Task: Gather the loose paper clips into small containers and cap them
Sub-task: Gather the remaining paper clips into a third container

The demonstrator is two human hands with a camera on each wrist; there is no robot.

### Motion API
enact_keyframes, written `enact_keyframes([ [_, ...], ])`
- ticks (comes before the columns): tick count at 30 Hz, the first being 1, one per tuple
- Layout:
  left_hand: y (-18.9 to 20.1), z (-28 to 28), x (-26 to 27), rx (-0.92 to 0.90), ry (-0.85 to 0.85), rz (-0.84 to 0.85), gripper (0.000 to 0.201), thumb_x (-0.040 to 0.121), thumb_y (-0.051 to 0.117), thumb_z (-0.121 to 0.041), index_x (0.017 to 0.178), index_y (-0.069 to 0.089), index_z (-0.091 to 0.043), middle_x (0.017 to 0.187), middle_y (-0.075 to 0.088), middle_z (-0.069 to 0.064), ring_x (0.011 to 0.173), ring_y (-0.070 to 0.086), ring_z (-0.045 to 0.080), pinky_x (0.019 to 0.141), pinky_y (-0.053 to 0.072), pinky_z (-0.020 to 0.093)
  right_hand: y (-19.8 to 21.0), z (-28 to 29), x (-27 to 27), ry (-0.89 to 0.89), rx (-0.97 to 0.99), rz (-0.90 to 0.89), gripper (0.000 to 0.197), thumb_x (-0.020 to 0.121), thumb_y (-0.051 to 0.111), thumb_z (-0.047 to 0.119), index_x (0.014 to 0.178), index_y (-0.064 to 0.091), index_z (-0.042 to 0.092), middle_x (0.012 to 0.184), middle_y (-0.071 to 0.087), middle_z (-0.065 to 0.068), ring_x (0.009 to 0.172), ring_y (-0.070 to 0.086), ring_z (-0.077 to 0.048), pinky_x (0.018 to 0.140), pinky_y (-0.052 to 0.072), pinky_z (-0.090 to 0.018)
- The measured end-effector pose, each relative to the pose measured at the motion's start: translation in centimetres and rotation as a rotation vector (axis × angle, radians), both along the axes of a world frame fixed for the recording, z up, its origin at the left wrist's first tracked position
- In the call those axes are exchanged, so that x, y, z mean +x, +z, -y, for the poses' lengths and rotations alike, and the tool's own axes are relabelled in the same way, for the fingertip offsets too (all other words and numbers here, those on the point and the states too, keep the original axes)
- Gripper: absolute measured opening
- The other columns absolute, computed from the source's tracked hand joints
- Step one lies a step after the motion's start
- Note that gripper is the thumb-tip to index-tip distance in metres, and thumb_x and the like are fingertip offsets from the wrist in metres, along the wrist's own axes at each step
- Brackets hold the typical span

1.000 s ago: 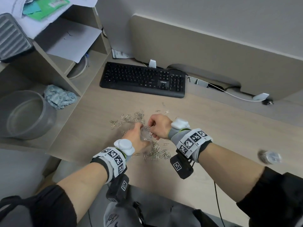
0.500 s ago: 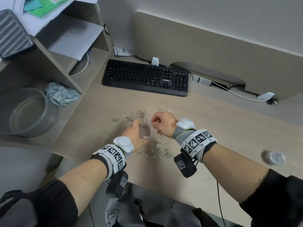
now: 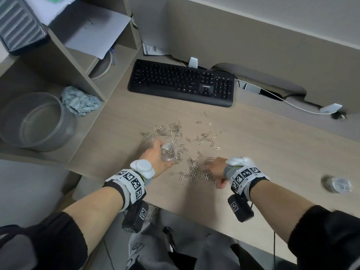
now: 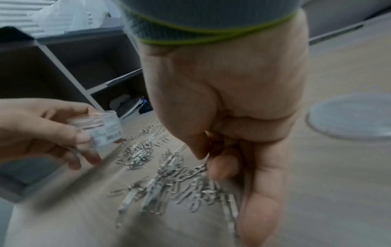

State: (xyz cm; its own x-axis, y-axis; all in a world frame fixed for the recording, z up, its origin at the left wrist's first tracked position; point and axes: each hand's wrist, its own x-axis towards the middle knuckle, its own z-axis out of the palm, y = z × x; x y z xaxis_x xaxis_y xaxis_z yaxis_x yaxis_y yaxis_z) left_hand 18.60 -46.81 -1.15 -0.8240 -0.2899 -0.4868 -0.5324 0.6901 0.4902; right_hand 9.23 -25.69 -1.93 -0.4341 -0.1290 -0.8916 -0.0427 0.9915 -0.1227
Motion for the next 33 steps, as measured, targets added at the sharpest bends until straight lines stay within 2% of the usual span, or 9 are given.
enact_keyframes([
  [2,-0.1,-0.2,0.3,0.000,-0.004,0.006,0.059,0.079,0.074,-0.038,0.121,0.038,-0.019,0.091,0.062,-0.001,0.085,0.063,0.028,0.073,0.051,0.035,-0.5,1.1,0.3,-0.147,-0.110,0.055,0.031,0.096,0.053,0.025,0.070,0.054,0.008,0.063,0.064,-0.009,0.059,0.064,-0.025,0.070,0.060,-0.031],
  [5,-0.3,-0.4,1.0,-0.018,-0.008,0.018,0.064,0.078,0.074,-0.042,0.125,0.037,-0.019,0.098,0.064,0.003,0.087,0.062,0.029,0.075,0.051,0.036,-2.0,2.9,0.5,-0.255,-0.268,-0.010,0.037,0.100,0.045,0.028,0.078,0.062,0.003,0.065,0.070,-0.015,0.063,0.071,-0.032,0.074,0.061,-0.038],
  [9,-0.5,0.1,1.4,-0.018,-0.009,0.027,0.068,0.076,0.074,-0.046,0.127,0.037,-0.020,0.099,0.065,0.005,0.087,0.063,0.030,0.076,0.052,0.038,-1.5,3.4,0.3,0.042,-0.297,-0.262,0.022,0.093,0.058,0.032,0.091,0.057,0.010,0.094,0.070,-0.016,0.083,0.069,-0.034,0.073,0.057,-0.038],
  [13,-0.4,0.7,1.7,-0.003,0.019,0.025,0.069,0.077,0.075,-0.046,0.129,0.038,-0.021,0.104,0.064,0.003,0.090,0.063,0.028,0.076,0.050,0.034,-1.8,1.1,-0.4,0.398,-0.159,-0.428,0.069,0.075,0.071,0.052,0.127,0.037,0.021,0.121,0.043,-0.008,0.090,0.062,-0.035,0.075,0.054,-0.043],
  [16,-0.3,0.8,2.1,-0.003,0.022,0.015,0.066,0.078,0.074,-0.045,0.127,0.038,-0.021,0.102,0.064,0.003,0.089,0.062,0.028,0.076,0.051,0.035,-2.3,0.6,0.5,0.566,-0.086,-0.425,0.089,0.069,0.074,0.057,0.135,0.026,0.021,0.137,0.026,-0.009,0.097,0.061,-0.038,0.075,0.055,-0.044],
  [19,-0.3,0.8,2.5,-0.009,0.028,0.014,0.065,0.078,0.074,-0.044,0.126,0.037,-0.020,0.097,0.063,0.003,0.087,0.063,0.029,0.075,0.051,0.035,-2.9,1.7,2.1,0.634,-0.100,-0.420,0.098,0.068,0.074,0.060,0.141,0.020,0.025,0.140,0.022,-0.010,0.103,0.059,-0.039,0.079,0.054,-0.045],
  [22,-0.3,0.8,2.9,-0.007,0.029,0.018,0.065,0.078,0.074,-0.043,0.126,0.038,-0.018,0.100,0.064,0.004,0.090,0.063,0.030,0.077,0.052,0.037,-3.3,3.2,2.9,0.610,-0.097,-0.431,0.085,0.074,0.075,0.050,0.138,0.024,0.027,0.131,0.028,-0.009,0.103,0.057,-0.035,0.079,0.054,-0.045],
  [26,-0.4,0.7,3.0,-0.021,0.025,0.019,0.067,0.078,0.075,-0.043,0.128,0.037,-0.017,0.103,0.065,0.007,0.091,0.063,0.031,0.078,0.052,0.038,-3.5,3.5,1.6,0.596,-0.197,-0.369,0.063,0.092,0.062,0.024,0.145,0.028,0.032,0.133,0.034,-0.011,0.101,0.060,-0.037,0.083,0.054,-0.047],
  [33,-0.8,0.4,3.2,-0.003,0.021,0.024,0.066,0.077,0.074,-0.043,0.124,0.039,-0.015,0.097,0.064,0.004,0.088,0.064,0.030,0.075,0.053,0.039,-3.5,3.4,0.9,0.551,-0.202,-0.360,0.054,0.090,0.052,0.002,0.141,0.039,0.014,0.123,0.048,-0.013,0.100,0.061,-0.038,0.084,0.053,-0.046],
])
